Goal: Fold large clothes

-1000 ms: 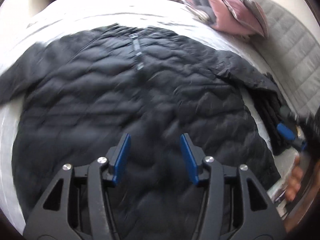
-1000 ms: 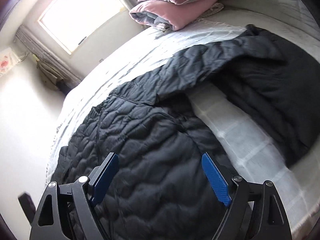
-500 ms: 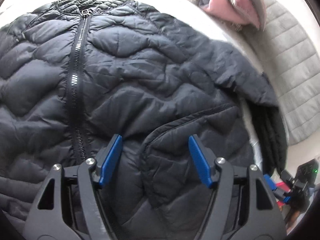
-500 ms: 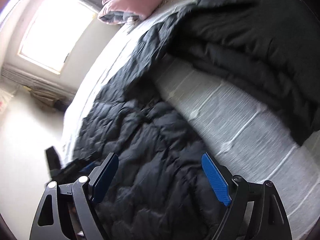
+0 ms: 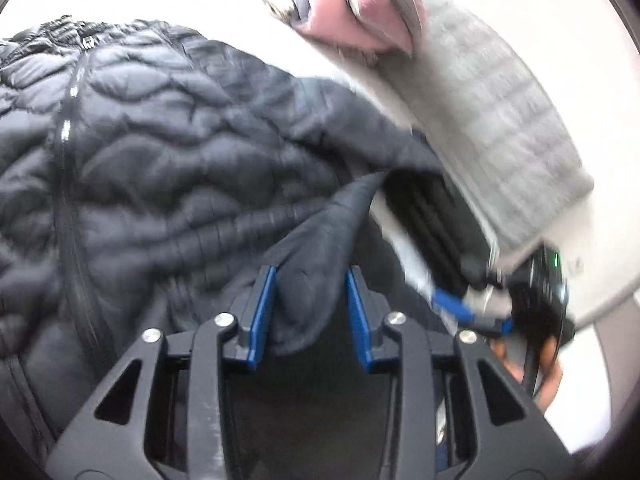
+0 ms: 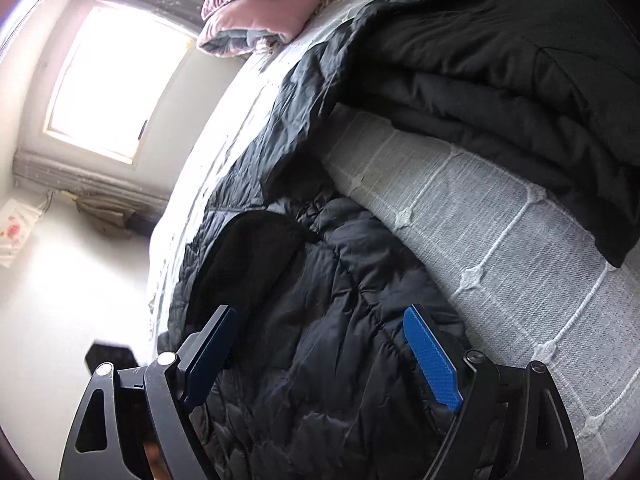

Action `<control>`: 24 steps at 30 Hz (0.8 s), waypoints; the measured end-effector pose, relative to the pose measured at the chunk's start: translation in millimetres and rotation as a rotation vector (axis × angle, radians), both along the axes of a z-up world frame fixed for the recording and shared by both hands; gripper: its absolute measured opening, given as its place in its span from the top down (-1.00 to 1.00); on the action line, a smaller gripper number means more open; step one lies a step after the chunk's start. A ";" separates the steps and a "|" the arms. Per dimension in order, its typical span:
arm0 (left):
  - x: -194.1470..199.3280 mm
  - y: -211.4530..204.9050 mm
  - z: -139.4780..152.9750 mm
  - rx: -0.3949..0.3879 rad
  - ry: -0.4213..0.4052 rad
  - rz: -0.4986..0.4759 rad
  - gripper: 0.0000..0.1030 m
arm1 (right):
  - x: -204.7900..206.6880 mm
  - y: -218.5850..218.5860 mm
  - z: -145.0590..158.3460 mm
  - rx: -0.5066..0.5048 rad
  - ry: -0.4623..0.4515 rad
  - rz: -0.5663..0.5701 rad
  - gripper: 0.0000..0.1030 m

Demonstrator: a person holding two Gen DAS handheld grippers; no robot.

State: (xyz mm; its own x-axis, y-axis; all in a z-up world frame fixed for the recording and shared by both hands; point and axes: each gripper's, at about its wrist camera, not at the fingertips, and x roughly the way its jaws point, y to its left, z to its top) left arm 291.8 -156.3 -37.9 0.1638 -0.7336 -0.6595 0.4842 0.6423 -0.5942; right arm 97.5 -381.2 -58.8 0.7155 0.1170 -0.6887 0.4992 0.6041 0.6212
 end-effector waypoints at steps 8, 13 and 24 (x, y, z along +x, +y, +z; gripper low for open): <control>-29.3 7.2 -2.3 0.044 0.059 -0.024 0.11 | -7.8 -9.1 -5.5 0.041 0.010 -0.052 -0.68; -13.6 -24.6 -5.1 0.046 0.042 0.029 -0.02 | -12.2 -6.5 -0.4 0.009 0.006 -0.082 -0.68; -43.8 -18.6 -2.5 0.168 0.023 0.147 -0.08 | -8.6 -5.8 2.1 -0.091 0.049 -0.081 -0.68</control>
State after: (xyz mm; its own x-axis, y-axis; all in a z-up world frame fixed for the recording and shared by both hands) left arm 248.0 -174.9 -40.5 0.2440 -0.5827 -0.7752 0.3656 0.7956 -0.4830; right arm 88.9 -387.0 -56.8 0.6850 -0.0044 -0.7286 0.5772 0.6135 0.5390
